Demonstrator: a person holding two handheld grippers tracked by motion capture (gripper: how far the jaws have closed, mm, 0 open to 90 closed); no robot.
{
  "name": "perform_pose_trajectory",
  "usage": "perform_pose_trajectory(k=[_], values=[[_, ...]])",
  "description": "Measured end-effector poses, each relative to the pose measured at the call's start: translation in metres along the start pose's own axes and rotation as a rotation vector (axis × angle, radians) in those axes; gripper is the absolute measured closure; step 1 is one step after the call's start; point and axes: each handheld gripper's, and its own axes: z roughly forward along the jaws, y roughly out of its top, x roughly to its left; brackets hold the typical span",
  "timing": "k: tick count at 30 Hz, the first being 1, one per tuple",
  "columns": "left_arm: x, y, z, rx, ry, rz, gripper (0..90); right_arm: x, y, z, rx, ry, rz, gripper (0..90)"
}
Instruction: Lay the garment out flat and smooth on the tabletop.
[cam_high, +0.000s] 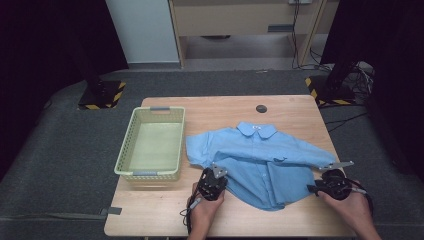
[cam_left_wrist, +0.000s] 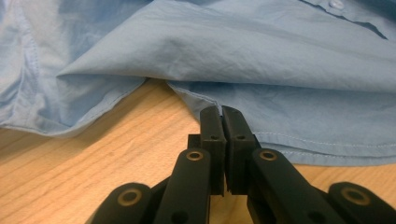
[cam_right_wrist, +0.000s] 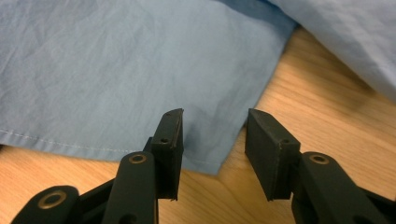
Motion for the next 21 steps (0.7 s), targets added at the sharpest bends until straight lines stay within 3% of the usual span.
perform_pose_trajectory(k=[3, 8, 13, 17, 21], values=[[0.003, 0.000, 0.000, -0.003, 0.006, -0.006, 89.0, 0.005, 0.002, 0.001, 0.005, -0.006, -0.010, 63.6], [0.009, 0.002, 0.002, -0.005, 0.004, -0.026, 89.2, 0.011, 0.005, 0.004, -0.001, 0.000, -0.048, 87.7], [0.013, 0.005, -0.011, -0.009, -0.002, -0.011, 89.2, 0.011, 0.012, 0.005, -0.003, -0.007, -0.068, 89.2], [0.019, 0.006, -0.036, -0.039, -0.010, -0.013, 89.3, 0.002, 0.012, -0.013, -0.014, 0.005, -0.052, 89.2], [0.024, -0.006, -0.051, -0.017, -0.004, 0.006, 89.3, -0.009, 0.002, -0.025, -0.005, -0.001, -0.037, 89.2]])
